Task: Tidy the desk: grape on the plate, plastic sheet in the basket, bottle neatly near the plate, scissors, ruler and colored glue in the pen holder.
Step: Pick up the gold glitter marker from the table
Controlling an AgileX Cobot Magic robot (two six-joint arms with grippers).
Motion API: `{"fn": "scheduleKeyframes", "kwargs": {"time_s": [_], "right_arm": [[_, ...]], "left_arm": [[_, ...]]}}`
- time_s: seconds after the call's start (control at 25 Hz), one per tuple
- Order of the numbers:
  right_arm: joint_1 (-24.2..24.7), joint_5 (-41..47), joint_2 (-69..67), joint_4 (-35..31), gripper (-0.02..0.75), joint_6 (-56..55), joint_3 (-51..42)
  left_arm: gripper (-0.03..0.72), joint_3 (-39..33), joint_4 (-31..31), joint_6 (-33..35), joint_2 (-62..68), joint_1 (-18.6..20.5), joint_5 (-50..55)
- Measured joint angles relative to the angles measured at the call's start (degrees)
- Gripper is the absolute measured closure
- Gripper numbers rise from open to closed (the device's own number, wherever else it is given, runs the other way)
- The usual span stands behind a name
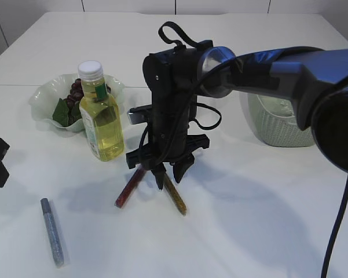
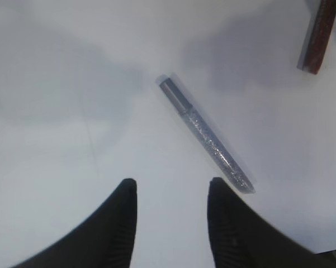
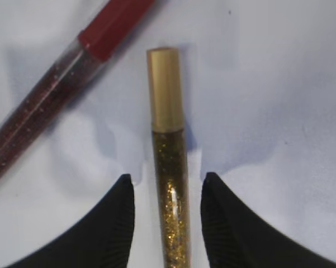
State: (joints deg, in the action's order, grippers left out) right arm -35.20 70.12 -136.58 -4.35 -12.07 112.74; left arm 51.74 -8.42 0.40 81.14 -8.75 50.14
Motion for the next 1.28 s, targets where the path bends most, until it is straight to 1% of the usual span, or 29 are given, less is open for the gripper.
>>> {"fn": "scheduleKeyframes", "kwargs": {"time_s": [0.96, 1.08, 1.2, 1.28], "right_arm": [[0.0, -0.8, -0.8, 1.0, 0.418, -0.1, 0.3], [0.0, -0.9, -0.8, 1.1, 0.449, -0.2, 0.3], [0.0, -0.9, -0.8, 1.2, 0.496, -0.2, 0.3], [0.0, -0.9, -0.8, 1.2, 0.507, -0.2, 0.3]], "left_arm": [[0.379, 0.0, 0.1, 0.0, 0.0, 0.0, 0.0], [0.379, 0.0, 0.1, 0.0, 0.0, 0.0, -0.1], [0.379, 0.0, 0.1, 0.0, 0.0, 0.0, -0.1], [0.379, 0.0, 0.2, 0.0, 0.0, 0.0, -0.1]]}}
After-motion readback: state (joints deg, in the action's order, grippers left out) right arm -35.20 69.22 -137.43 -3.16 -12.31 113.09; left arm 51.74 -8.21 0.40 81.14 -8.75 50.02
